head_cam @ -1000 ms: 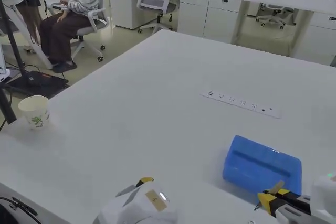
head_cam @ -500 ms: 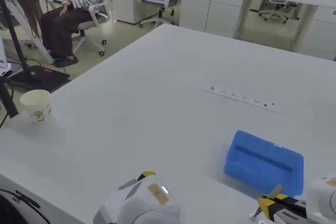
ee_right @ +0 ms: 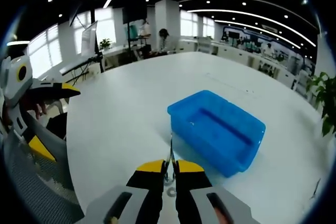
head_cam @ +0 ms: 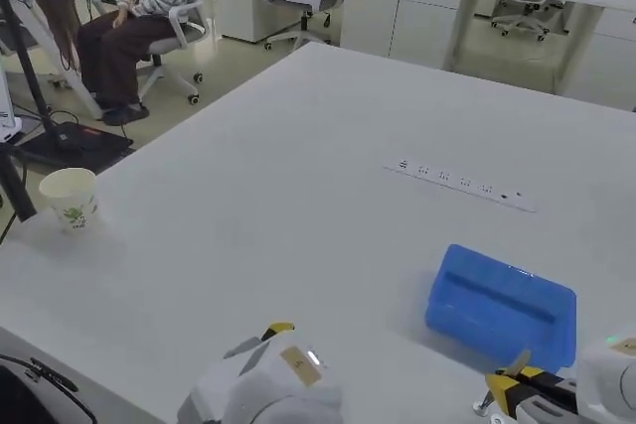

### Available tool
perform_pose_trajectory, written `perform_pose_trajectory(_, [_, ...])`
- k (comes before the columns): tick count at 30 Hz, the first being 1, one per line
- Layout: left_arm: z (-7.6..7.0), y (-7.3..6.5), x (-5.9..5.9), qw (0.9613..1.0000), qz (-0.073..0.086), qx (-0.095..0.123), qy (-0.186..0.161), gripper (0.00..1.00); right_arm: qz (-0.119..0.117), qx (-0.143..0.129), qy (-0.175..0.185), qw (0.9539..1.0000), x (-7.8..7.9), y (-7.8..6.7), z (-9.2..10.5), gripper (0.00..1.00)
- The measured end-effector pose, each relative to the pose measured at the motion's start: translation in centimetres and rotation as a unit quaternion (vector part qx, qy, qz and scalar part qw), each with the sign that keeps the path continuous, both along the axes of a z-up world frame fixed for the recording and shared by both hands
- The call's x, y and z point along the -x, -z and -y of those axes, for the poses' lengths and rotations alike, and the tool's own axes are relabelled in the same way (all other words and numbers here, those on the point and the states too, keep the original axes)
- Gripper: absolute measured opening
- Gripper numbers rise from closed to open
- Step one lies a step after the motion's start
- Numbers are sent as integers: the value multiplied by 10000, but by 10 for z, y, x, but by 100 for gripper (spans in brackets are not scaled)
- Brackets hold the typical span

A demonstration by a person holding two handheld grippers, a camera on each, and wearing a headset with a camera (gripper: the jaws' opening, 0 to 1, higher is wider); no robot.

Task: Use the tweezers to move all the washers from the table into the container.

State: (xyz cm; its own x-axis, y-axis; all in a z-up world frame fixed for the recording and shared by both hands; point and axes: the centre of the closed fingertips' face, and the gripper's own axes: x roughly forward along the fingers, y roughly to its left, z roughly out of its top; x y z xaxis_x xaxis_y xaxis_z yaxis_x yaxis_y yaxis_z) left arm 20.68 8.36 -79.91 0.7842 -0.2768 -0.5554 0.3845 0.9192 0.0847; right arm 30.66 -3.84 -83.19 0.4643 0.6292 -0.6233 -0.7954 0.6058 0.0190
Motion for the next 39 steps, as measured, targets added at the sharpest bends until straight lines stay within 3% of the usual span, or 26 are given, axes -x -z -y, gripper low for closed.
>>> perform_pose_trajectory(11, [0,0,0,10000,-5,-15,17,96,222,46,-134,9997,4,-1,-1,3])
perform_pose_trajectory(25, [-1,-1,0,10000,6,-29,2,96,104,176,-189,9996,3,-2,-2,2])
perform_pose_trajectory(29, [-1,0,0,10000,-10,-47,3,96,75,-4,-73,9999,-1,-10,-2,2])
perform_pose_trajectory(39, [-1,1,1,10000,-12,-60,-1,95,249,-109,-18,9996,-13,-30,0,2])
